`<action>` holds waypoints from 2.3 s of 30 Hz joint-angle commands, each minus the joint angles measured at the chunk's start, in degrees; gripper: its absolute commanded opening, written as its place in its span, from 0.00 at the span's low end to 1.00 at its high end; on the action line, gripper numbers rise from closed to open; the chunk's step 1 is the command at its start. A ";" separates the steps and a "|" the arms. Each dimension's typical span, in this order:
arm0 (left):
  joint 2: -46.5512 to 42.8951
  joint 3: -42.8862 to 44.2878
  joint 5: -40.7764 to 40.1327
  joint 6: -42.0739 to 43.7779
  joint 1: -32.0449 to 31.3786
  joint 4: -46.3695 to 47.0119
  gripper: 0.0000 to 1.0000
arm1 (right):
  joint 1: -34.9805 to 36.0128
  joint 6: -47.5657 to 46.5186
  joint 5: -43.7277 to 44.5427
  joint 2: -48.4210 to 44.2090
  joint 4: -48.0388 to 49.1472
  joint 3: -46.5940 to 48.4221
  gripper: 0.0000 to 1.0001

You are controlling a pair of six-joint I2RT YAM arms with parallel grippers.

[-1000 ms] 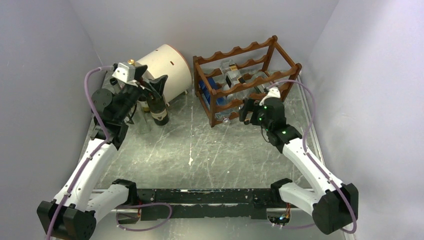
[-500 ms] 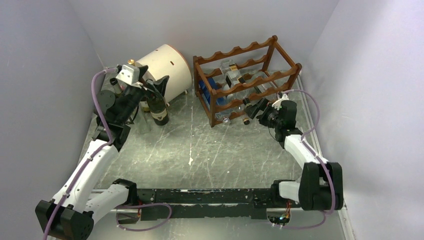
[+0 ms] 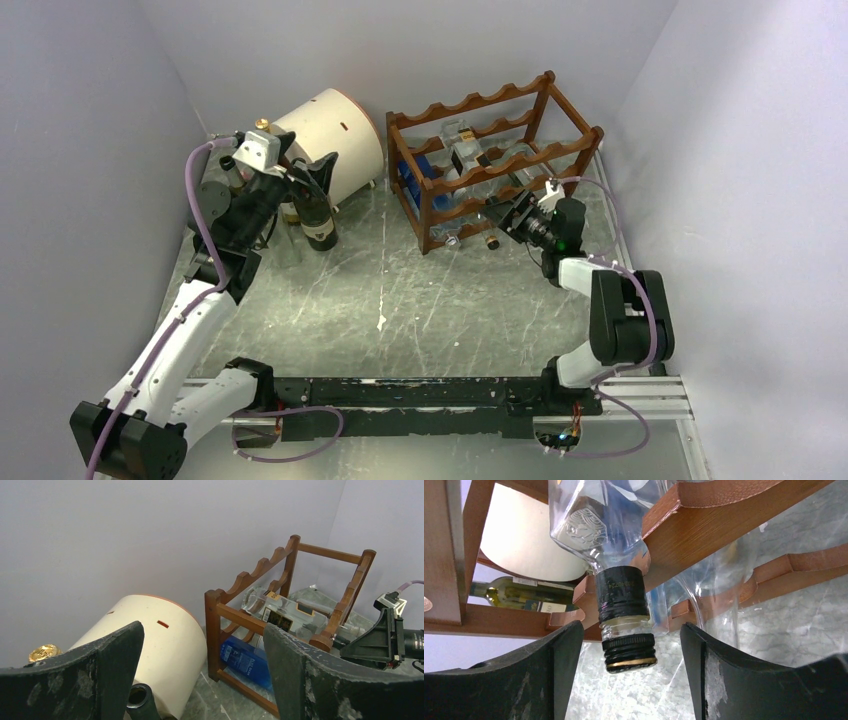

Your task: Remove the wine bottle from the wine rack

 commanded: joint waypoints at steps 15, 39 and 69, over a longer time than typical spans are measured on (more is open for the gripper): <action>-0.12 0.13 -0.23 0.06 -0.36 1.32 0.93 | -0.73 0.98 -2.77 2.94 5.23 3.13 0.58; 0.10 0.02 -0.35 0.06 -0.36 1.27 0.94 | -0.85 4.20 -4.94 5.82 9.73 5.42 0.35; 0.65 0.03 1.14 -1.16 -0.36 1.67 0.93 | -3.11 11.62 -7.02 -4.34 30.24 -9.95 0.00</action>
